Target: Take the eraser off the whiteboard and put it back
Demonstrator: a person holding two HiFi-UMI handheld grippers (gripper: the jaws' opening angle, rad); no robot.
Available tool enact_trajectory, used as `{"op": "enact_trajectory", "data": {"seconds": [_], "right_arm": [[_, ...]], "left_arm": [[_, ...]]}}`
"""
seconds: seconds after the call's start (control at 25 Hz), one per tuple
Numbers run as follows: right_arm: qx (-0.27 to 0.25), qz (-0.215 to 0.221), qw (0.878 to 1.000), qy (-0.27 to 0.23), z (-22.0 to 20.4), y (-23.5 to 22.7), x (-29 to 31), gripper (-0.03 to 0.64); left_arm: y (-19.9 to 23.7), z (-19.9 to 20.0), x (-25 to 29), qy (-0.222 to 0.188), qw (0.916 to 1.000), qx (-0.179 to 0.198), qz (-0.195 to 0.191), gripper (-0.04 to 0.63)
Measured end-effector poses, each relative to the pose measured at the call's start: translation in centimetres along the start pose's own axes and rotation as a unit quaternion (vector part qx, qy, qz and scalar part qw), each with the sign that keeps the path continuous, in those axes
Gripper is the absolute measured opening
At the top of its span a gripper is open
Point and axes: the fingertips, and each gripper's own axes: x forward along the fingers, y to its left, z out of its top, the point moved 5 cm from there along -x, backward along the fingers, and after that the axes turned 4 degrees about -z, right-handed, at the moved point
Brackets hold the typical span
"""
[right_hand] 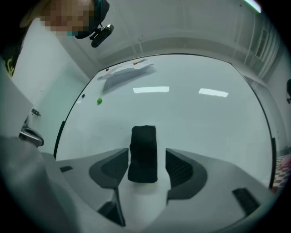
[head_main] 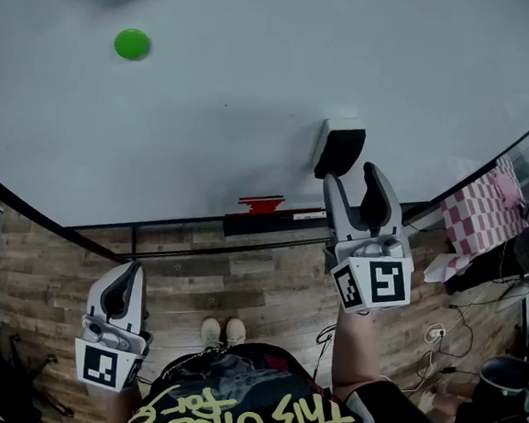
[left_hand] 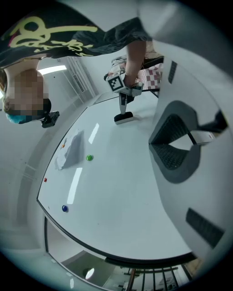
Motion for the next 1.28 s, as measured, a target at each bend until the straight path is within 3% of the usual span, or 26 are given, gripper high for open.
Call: {"op": "enact_trajectory", "data": {"seconds": [0.48,0.88,1.28], "right_arm": [[0.008,-0.021,1.000,0.013,-0.3,-0.5,-4.2,0.242],[0.019,-0.012,0.999,0.022,-0.3,0.4,-6.9,0.241],[0.011,-0.018,0.999,0.038,-0.9,2.0,-9.0,0.110]], "left_arm": [[-1.6,0.3,2.8,-0.008,0.9977,0.000,-0.068,0.006],[-3.0,0.2,4.3,-0.004,0.9933,0.000,-0.116,0.006],[-2.8,0.3,5.3,-0.003,0.9886,0.007,-0.150,0.006]]}}
